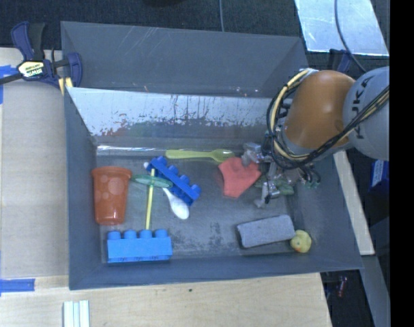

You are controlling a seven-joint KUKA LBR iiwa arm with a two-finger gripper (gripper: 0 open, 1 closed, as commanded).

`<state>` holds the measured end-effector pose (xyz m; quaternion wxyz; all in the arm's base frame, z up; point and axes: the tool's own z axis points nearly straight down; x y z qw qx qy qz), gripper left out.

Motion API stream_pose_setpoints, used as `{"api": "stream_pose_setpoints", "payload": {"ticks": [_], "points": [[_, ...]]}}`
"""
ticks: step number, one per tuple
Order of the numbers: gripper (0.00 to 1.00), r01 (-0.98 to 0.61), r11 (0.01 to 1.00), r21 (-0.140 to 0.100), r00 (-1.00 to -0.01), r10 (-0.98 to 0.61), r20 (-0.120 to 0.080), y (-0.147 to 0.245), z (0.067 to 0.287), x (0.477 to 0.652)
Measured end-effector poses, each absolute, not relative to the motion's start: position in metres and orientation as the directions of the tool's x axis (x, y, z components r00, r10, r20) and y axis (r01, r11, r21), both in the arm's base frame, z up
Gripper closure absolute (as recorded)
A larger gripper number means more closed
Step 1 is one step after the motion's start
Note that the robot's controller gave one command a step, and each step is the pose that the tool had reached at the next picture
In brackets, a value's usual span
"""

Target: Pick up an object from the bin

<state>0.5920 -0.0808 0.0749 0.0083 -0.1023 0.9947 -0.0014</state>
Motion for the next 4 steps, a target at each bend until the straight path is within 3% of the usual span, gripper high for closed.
{"api": "stream_pose_setpoints", "payload": {"ticks": [1, 2, 3, 4], "points": [[0.0, 0.041, 0.999, -0.002, -0.999, 0.041, -0.016, -0.076, 0.072, 0.608], [1.0, -0.138, 0.99, 0.0, -0.99, -0.138, -0.019, -0.095, 0.071, 0.623], [1.0, -0.138, 0.99, 0.0, -0.99, -0.138, -0.019, -0.094, 0.071, 0.623], [1.0, -0.146, 0.989, 0.0, -0.989, -0.146, -0.014, -0.089, 0.13, 0.612]]}}
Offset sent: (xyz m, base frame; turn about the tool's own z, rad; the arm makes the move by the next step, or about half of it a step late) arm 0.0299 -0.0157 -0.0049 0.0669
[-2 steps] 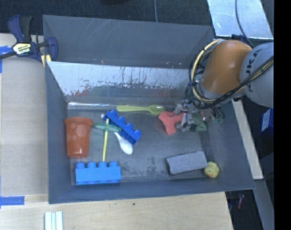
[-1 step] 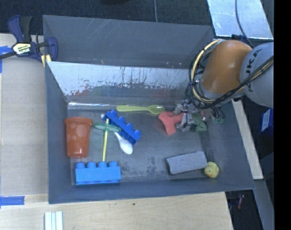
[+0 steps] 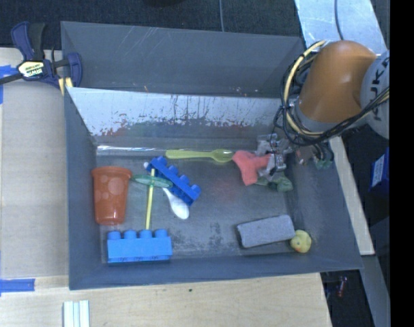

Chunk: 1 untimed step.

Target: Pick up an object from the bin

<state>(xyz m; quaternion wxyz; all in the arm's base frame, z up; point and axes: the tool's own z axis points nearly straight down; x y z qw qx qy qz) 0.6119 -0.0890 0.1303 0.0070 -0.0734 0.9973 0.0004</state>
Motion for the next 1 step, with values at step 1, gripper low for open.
{"api": "stream_pose_setpoints", "payload": {"ticks": [1], "points": [[1.0, -0.157, 0.988, -0.001, -0.987, -0.157, -0.016, -0.0822, 0.2075, 0.6141]]}}
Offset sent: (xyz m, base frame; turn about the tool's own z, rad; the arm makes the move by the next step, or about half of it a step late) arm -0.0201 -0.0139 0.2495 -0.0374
